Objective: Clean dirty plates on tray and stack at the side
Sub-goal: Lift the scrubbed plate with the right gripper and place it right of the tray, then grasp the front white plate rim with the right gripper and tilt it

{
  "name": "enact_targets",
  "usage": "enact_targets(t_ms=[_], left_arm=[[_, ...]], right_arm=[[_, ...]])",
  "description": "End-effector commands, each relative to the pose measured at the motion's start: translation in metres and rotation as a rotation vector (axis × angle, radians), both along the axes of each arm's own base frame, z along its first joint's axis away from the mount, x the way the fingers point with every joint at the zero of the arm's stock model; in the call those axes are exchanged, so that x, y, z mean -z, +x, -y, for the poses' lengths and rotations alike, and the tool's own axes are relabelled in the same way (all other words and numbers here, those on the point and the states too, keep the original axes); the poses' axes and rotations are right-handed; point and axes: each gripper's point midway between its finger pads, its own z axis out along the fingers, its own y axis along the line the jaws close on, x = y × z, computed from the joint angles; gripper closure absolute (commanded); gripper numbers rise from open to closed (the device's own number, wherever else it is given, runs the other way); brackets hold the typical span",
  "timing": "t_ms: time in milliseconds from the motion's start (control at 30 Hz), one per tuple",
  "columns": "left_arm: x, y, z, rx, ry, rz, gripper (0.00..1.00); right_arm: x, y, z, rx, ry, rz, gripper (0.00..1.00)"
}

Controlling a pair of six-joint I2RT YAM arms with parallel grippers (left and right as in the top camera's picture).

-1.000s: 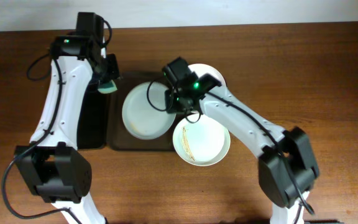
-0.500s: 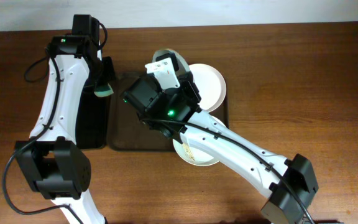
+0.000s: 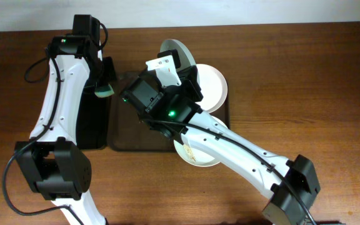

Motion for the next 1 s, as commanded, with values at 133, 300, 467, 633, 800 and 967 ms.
enact_targets(t_ms=[133, 300, 467, 633, 800, 967], left_arm=[[0.004, 0.001, 0.002, -0.010, -0.013, -0.009, 1.00], [0.004, 0.000, 0.001, -0.010, -0.013, -0.014, 0.99], [0.005, -0.001, 0.001, -0.011, -0.013, -0.018, 1.00], [0.007, -0.003, 0.001, -0.010, -0.013, -0.024, 0.99], [0.007, -0.002, 0.002, -0.008, -0.013, -0.022, 1.00], [0.006, 0.001, 0.003, -0.008, -0.014, -0.008, 0.99]], right_arm=[[-0.029, -0.017, -0.011, -0.034, 0.017, 0.057, 0.96], [0.002, -0.008, -0.020, -0.107, 0.173, -0.087, 0.96], [0.081, 0.006, 0.002, -0.310, 0.840, -0.748, 0.96], [0.091, 0.046, 0.206, 0.078, 1.095, -0.656, 0.96], [0.158, -0.013, 0.401, 0.703, 1.129, -0.474, 0.96], [0.241, -0.045, 0.382, 0.739, 1.130, -0.567, 0.96]])
